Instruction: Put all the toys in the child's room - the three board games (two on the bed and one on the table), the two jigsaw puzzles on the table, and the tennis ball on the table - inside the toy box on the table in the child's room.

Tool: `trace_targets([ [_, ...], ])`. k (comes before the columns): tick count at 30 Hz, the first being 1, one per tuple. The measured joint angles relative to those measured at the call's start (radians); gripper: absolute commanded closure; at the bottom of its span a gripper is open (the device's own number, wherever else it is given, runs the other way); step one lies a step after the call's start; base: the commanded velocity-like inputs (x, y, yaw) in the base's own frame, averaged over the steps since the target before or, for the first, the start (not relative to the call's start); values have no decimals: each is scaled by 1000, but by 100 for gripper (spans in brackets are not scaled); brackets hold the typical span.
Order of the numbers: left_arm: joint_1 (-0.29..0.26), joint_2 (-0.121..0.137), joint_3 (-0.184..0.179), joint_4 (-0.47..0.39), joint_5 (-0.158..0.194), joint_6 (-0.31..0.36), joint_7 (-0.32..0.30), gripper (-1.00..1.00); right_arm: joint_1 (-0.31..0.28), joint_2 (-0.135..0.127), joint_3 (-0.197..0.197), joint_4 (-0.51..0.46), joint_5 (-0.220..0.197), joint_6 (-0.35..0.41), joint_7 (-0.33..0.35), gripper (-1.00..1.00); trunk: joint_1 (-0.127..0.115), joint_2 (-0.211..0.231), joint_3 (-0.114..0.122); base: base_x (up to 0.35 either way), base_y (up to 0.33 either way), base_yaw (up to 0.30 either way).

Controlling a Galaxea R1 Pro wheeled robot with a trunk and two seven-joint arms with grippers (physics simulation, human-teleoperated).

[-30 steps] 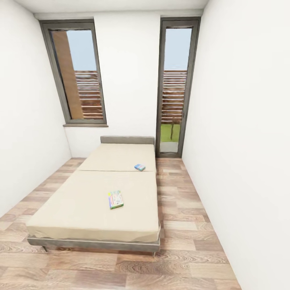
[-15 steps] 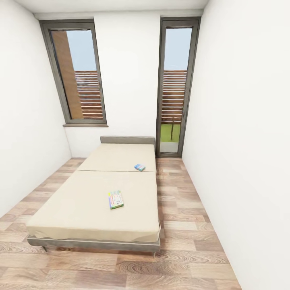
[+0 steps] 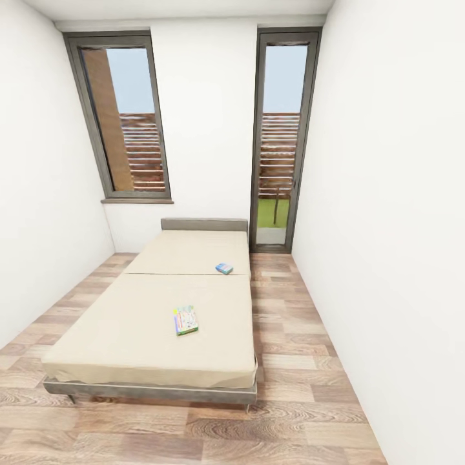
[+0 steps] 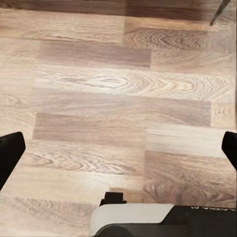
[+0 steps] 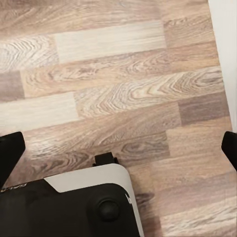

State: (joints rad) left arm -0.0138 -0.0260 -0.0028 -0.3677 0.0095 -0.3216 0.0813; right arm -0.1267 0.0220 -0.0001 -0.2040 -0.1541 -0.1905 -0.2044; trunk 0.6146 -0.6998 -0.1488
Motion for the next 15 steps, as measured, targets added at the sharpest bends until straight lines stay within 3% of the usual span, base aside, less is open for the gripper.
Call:
trace_targets([
  [6, 24, 7, 2, -166, 3, -29, -6, -100, -2, 6, 2, -83, 1, -87, -1, -100, 0, 0, 0, 0, 0, 0],
  [9, 41, 8, 4, -244, 4, -27, -7, -100, -1, 8, 2, -151, 2, -93, -1, -100, 0, 0, 0, 0, 0, 0],
  [11, 70, 10, 5, -359, 5, 0, -8, -100, 10, 13, 5, -252, 4, -67, -1, -100, 0, 0, 0, 0, 0, 0],
  [13, 120, 10, 5, -530, 8, 74, -8, -100, 40, 19, 16, -394, 5, 21, 0, -100, 0, 0, 0, 0, 0, 0],
  [14, 158, 10, 5, -657, 8, 150, -8, -100, 67, 19, 25, -506, 6, 111, 0, -100, 0, 0, 0, 0, 0, 0],
  [15, 175, 10, 5, -728, 9, 197, -8, -100, 82, 18, 29, -574, 5, 161, 1, -100, 0, 0, 0, 0, 0, 0],
])
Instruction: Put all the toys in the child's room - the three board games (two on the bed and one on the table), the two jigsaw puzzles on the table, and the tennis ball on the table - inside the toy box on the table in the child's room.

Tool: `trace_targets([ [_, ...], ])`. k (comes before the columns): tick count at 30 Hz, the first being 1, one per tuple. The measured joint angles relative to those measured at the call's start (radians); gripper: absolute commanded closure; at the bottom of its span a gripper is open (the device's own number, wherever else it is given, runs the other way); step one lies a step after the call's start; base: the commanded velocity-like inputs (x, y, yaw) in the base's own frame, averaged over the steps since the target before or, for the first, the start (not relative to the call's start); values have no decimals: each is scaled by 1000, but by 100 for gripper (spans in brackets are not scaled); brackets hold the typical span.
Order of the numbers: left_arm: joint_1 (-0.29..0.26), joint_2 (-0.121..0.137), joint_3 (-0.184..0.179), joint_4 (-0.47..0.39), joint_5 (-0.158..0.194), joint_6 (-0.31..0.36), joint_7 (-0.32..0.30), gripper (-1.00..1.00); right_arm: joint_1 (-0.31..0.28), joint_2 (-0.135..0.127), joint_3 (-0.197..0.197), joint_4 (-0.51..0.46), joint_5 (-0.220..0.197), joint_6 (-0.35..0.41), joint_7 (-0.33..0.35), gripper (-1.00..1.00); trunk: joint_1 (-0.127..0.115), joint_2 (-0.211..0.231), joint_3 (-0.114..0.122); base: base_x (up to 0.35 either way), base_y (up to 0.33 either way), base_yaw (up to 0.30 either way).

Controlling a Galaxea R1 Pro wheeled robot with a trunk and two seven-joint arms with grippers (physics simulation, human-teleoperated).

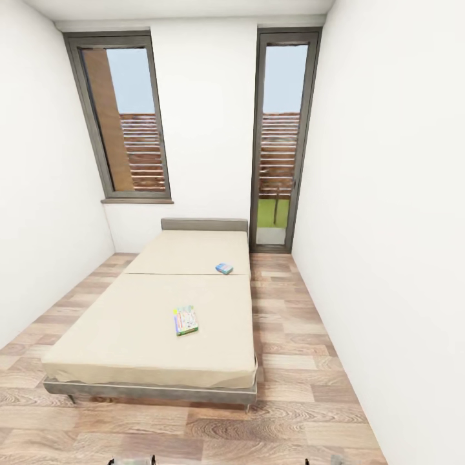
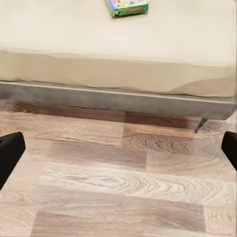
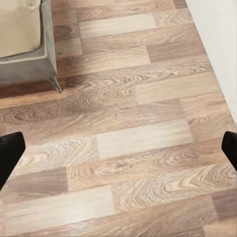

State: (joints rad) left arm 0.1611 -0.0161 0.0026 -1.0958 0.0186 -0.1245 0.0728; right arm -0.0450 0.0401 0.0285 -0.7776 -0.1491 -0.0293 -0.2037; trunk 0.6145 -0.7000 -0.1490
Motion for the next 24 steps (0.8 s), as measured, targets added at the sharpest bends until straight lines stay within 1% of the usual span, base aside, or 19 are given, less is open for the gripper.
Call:
trace_targets([
  [1, 13, 0, 0, -64, 0, 48, -1, -100, 14, 0, 2, -66, -2, 47, 1, -100, 0, 0, 0, 0, 0, 0],
  [2, 24, 0, 0, -122, 1, 96, -1, -100, 37, -1, 5, -190, -5, 147, 2, -100, 0, 0, 0, 0, 0, 0],
  [3, 39, 1, 2, -215, 4, 181, -2, -100, 46, -1, 7, -258, -8, 197, 2, -100, 0, 0, 0, 0, 0, 0],
  [5, 49, 0, 3, -283, 9, 265, -6, -100, 60, -1, 7, -366, -12, 286, 3, -100, 0, 0, 0, 0, 0, 0],
  [6, 55, -1, 4, -322, 16, 329, -12, -100, 68, 0, 7, -439, -14, 356, 4, -100, 0, 0, 0, 0, 0, 0],
  [9, 59, -3, 5, -358, 28, 390, -22, -100, 76, 8, 9, -507, -18, 423, 4, -100, 0, 0, 0, 0, 0, 0],
  [13, 61, -3, 6, -381, 49, 429, -37, -100, 81, 15, 17, -554, -12, 470, 0, -100, 0, 0, 0, 0, 0, 0],
  [18, 62, 0, 6, -385, 63, 442, -47, -100, 83, 20, 34, -573, -9, 483, 2, -100, 0, 0, 0, 73, 0, 0],
  [21, 63, 1, 8, -354, 67, 417, -53, -100, 83, 21, 39, -571, -11, 462, 2, -100, 0, 0, 0, 230, 0, 0],
  [22, 63, 1, 9, -334, 67, 388, -55, -100, 83, 21, 39, -570, -13, 440, 2, -100, -1, 0, 0, 278, 0, 0],
  [24, 63, 1, 9, -318, 67, 354, -55, -100, 83, 20, 40, -569, -14, 415, 2, -100, -1, 0, 0, 297, 0, 0],
])
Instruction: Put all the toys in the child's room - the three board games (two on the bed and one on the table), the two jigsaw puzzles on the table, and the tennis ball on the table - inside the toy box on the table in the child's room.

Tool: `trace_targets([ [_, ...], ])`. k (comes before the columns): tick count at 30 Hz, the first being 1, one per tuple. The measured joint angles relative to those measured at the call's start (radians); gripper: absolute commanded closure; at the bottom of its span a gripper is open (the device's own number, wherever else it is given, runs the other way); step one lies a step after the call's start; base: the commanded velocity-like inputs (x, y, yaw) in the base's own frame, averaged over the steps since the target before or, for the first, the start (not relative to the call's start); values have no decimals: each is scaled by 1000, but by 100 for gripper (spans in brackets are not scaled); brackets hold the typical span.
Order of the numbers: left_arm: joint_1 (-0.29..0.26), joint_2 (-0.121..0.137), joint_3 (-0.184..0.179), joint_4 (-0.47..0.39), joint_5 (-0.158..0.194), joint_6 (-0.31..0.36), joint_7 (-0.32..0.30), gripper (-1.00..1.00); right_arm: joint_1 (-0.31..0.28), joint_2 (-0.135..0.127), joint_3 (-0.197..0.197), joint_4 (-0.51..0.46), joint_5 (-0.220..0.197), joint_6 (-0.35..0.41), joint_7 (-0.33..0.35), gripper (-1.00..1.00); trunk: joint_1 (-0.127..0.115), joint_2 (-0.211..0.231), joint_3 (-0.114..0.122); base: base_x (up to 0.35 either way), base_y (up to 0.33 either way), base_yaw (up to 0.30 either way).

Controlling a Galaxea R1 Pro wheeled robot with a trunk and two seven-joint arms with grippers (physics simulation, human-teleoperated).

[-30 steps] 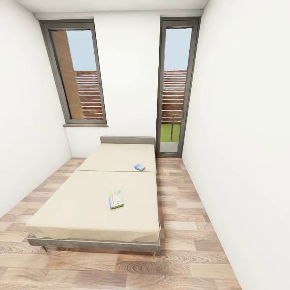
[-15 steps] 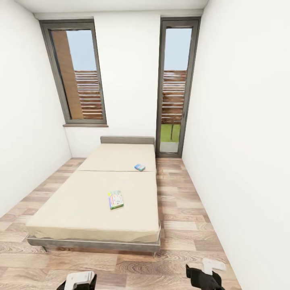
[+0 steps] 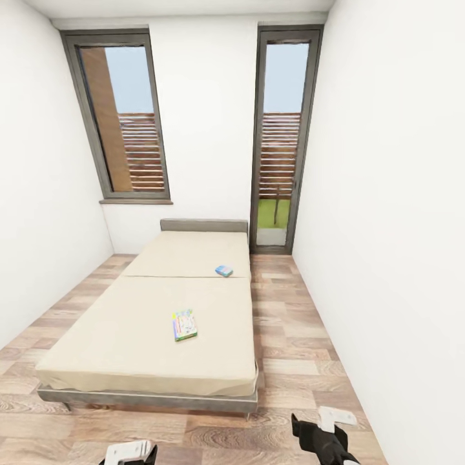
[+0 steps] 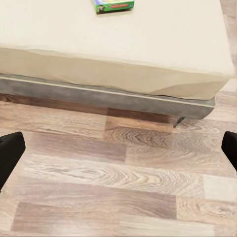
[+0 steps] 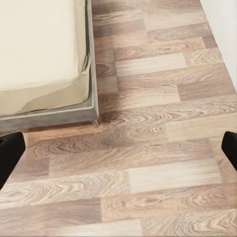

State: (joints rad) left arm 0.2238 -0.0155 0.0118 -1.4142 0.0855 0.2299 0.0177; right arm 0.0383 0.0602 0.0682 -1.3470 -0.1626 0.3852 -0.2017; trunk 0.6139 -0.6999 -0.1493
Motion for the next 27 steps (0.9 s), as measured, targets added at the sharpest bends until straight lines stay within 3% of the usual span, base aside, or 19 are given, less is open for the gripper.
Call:
trace_targets([
  [2, 0, 0, -5, 14, -1, -37, 0, -100, 0, -2, 0, 1, -1, -30, 0, -100, 0, 0, 0, 313, 0, 0],
  [10, 0, -5, -14, 30, -4, -80, 1, -100, 0, -1, 1, 21, 5, -62, -3, -100, 0, 0, 0, 326, 0, 0],
  [23, 0, -8, -18, 33, -5, -91, 2, -100, 0, -12, 3, 75, 10, -73, -2, -100, 0, 0, 0, 332, 0, 0],
  [27, 0, -9, -19, 34, -6, -91, 2, -100, 0, -12, 5, 110, 10, -116, -1, -100, 0, 0, 0, 299, 0, 0],
])
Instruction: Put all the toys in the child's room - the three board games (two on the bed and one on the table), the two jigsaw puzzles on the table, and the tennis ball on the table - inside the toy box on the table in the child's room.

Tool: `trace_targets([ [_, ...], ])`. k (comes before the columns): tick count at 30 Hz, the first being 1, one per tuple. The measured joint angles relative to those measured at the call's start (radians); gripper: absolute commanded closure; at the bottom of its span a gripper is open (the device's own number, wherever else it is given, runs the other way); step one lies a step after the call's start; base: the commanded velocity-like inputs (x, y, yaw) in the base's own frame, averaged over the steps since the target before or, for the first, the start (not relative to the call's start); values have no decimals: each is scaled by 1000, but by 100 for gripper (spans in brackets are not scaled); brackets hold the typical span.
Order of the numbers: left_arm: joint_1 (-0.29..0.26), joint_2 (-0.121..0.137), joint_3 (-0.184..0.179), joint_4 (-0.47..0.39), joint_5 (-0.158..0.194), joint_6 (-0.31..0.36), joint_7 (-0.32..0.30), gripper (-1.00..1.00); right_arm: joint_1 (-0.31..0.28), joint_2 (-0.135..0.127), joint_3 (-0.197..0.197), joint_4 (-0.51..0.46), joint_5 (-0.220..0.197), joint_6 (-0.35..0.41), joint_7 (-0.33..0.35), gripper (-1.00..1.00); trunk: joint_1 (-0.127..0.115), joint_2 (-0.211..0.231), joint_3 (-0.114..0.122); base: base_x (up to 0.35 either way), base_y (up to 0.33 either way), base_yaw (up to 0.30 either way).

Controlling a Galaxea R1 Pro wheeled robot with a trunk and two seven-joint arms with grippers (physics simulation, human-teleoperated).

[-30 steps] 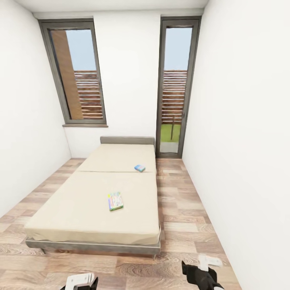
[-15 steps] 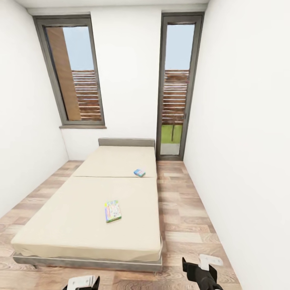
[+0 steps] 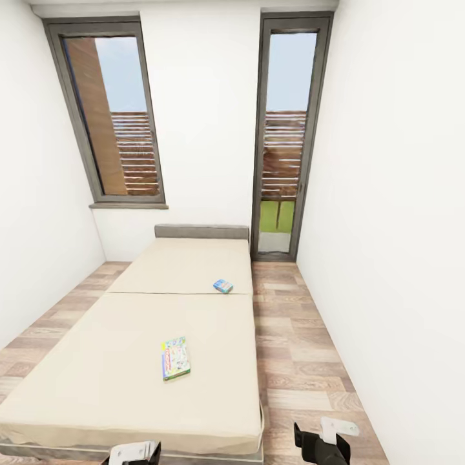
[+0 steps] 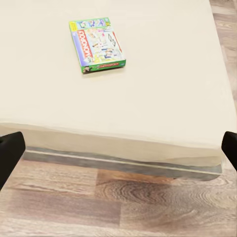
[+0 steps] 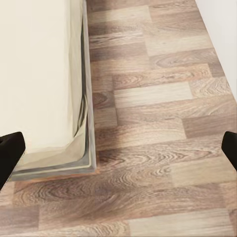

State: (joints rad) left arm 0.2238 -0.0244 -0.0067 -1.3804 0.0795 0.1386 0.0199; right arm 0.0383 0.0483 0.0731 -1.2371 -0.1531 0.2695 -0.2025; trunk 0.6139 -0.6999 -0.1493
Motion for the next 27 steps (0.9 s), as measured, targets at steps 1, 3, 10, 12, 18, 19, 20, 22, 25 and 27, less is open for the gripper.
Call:
trace_targets([
  [1, 0, 0, 0, 0, 0, 0, 0, -100, 0, 0, 1, 11, -1, -20, 0, -100, 0, 0, 0, 249, 0, 0],
  [3, 0, 0, 0, 0, 0, 0, 0, -100, 0, 1, 1, 19, -1, -35, 0, -100, 0, 0, 0, 214, 0, 0],
  [10, 0, 0, 0, 1, 0, 0, 0, -100, 0, 7, 2, 32, -2, -58, 0, -100, 0, 0, 0, 90, 0, 0],
  [12, 0, 0, 0, 2, 0, 0, 0, -100, 0, 8, 2, 33, -2, -60, -1, -100, 0, 0, 0, 21, 0, 0],
  [18, 0, 0, 0, 4, 0, 0, 1, -100, 0, 12, -1, 34, -4, -62, -3, -100, 1, 0, 0, 5, -84, 0],
  [19, 0, 0, 0, 4, 0, 0, 2, -100, 0, 12, -1, 34, -4, -62, -3, -100, 1, 0, 0, 2, -206, 0],
  [20, 0, 0, 0, 4, 0, 0, 2, -100, 0, 13, -1, 34, -4, -62, -3, -100, 1, 0, 0, 1, -216, 0],
  [22, 0, 0, 0, 4, 0, 0, 2, -100, 0, 13, -1, 34, -4, -62, -3, -100, 1, 0, 0, 1, -191, 0],
  [25, 0, 0, 0, 4, 0, 0, 2, -100, 0, 13, 0, 34, -4, -62, -4, -100, 1, 0, 0, 0, -92, 0],
  [27, 0, 0, 0, 4, 0, 0, 2, -100, 0, 14, 0, 34, -4, -62, -5, -100, 1, 0, 0, 0, -47, 8],
])
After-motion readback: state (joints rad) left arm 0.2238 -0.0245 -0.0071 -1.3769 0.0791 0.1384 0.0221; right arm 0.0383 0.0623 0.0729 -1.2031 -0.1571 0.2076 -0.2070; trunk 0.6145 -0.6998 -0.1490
